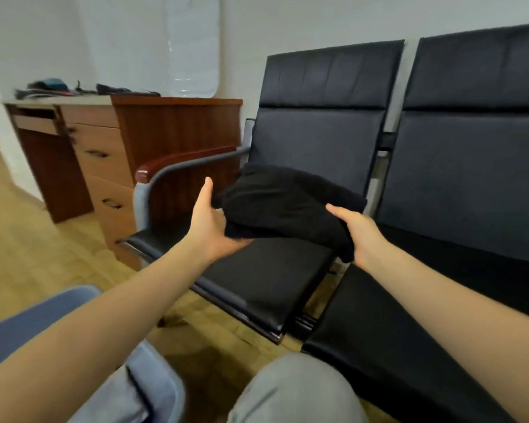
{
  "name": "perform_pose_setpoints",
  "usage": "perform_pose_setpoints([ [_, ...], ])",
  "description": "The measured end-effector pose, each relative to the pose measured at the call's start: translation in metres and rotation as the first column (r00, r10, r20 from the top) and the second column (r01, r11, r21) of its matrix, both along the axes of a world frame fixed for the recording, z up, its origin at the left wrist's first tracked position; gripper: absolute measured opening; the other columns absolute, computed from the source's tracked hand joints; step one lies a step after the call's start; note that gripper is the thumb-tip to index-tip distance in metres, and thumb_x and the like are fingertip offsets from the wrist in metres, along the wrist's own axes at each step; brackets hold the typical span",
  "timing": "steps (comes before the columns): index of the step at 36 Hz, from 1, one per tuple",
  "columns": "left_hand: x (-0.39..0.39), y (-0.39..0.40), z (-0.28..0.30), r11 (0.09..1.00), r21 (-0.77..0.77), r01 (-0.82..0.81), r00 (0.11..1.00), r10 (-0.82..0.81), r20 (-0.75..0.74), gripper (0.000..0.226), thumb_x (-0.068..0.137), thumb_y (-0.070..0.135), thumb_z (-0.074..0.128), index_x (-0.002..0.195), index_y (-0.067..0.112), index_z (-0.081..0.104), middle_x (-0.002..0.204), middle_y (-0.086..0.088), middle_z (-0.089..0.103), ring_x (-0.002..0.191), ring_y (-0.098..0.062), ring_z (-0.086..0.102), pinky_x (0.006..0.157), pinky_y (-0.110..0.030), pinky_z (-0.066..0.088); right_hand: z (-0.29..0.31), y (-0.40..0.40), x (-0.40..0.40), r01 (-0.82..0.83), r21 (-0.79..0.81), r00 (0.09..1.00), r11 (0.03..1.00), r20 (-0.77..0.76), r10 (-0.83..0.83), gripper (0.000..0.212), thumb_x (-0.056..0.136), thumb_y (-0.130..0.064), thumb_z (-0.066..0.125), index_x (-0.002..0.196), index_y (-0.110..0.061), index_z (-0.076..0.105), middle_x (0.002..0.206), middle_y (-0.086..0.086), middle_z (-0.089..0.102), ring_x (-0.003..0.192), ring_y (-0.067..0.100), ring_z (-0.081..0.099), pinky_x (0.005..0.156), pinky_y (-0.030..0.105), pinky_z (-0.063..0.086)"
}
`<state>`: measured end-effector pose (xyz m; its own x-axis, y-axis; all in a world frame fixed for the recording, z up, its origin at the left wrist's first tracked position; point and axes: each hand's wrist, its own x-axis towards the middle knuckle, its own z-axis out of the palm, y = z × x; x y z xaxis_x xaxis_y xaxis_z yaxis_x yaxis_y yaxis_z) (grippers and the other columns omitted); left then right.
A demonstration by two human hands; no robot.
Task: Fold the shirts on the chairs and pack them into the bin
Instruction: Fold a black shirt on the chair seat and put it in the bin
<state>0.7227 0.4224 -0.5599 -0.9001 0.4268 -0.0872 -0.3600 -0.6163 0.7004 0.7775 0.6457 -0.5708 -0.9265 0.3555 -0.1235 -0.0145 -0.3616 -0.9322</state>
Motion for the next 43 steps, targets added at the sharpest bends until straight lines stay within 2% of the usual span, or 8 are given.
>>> perform_pose_setpoints([
  [4,-0.01,-0.07,-0.017,0.974,-0.224,-0.043,0.996,0.058,0.062,0.076,0.078,0.075,0.054,0.126,0.017,0.06,0.113,-0.017,0.069,0.107,-0.038,0.063,0.084,-0.048,0.05,-0.005,-0.052,-0.024,-0.095,0.198,0.996,0.976,0.024,0.092,0.03,0.083,-0.02,0.075,0.111,-0.016,0.065,0.104,0.006,0.07,0.09,0.023,0.068,0.07,0.03,0.054],
  [8,-0.006,-0.132,-0.041,0.892,-0.451,-0.034,0.99,0.092,0.108,0.068,0.075,0.067,0.064,0.118,0.014,0.067,0.118,-0.012,0.069,0.108,-0.031,0.065,0.093,-0.042,0.047,-0.025,-0.111,-0.047,-0.195,0.288,0.98,0.937,0.093,0.176,0.036,0.084,-0.017,0.074,0.118,-0.014,0.064,0.104,0.007,0.07,0.092,0.025,0.068,0.075,0.033,0.055],
  [12,0.006,-0.179,-0.073,0.779,-0.624,-0.053,0.979,0.164,0.122,0.035,0.089,0.045,0.061,0.104,0.013,0.068,0.1,-0.005,0.075,0.084,-0.017,0.072,0.075,-0.031,0.052,-0.056,-0.172,-0.064,-0.308,0.261,0.942,0.915,0.219,0.254,0.035,0.085,-0.012,0.072,0.117,-0.006,0.06,0.106,0.012,0.068,0.088,0.025,0.067,0.068,0.032,0.055],
  [16,0.023,-0.226,-0.106,0.698,-0.707,-0.116,0.929,0.328,0.171,0.025,0.095,0.034,0.059,0.104,0.011,0.064,0.105,-0.007,0.069,0.089,-0.018,0.065,0.072,-0.03,0.05,-0.088,-0.233,-0.07,-0.419,0.329,0.895,0.846,0.304,0.325,0.041,0.088,-0.016,0.069,0.124,-0.005,0.055,0.112,0.015,0.065,0.091,0.029,0.065,0.06,0.031,0.052],
  [18,0.03,-0.247,-0.128,0.653,-0.733,-0.193,0.884,0.439,0.158,0.024,0.095,0.031,0.059,0.109,0.011,0.061,0.106,-0.009,0.068,0.087,-0.018,0.064,0.068,-0.031,0.049,-0.104,-0.26,-0.067,-0.476,0.364,0.872,0.801,0.318,0.373,0.037,0.09,-0.016,0.066,0.124,-0.005,0.055,0.112,0.014,0.063,0.098,0.031,0.063,0.076,0.038,0.055],
  [27,0.073,-0.323,-0.236,0.369,-0.896,-0.248,0.743,0.665,0.069,0.045,0.097,0.037,0.054,0.132,0.008,0.05,0.124,-0.012,0.059,0.107,-0.029,0.058,0.093,-0.037,0.048,-0.193,-0.347,-0.047,-0.68,0.521,0.734,0.516,0.475,0.486,0.021,0.092,-0.022,0.06,0.11,-0.014,0.056,0.105,0.006,0.062,0.094,0.024,0.059,0.087,0.035,0.051],
  [32,0.089,-0.344,-0.277,0.4,-0.896,-0.192,0.691,0.703,0.165,0.049,0.098,0.035,0.053,0.137,0.005,0.048,0.13,-0.016,0.057,0.114,-0.035,0.057,0.102,-0.046,0.046,-0.234,-0.37,-0.043,-0.73,0.609,0.677,0.31,0.581,0.451,0.04,0.094,-0.029,0.058,0.126,-0.005,0.058,0.126,0.014,0.061,0.116,0.032,0.057,0.091,0.033,0.047],
  [43,0.138,-0.331,-0.334,0.491,-0.867,0.079,0.74,0.555,0.381,0.029,0.09,0.023,0.067,0.114,0.007,0.062,0.102,-0.013,0.07,0.092,-0.029,0.068,0.088,-0.041,0.055,-0.284,-0.362,-0.031,-0.814,0.556,0.453,-0.167,0.788,0.418,0.029,0.094,-0.027,0.056,0.112,-0.005,0.063,0.111,0.012,0.064,0.106,0.03,0.061,0.087,0.035,0.051],
])
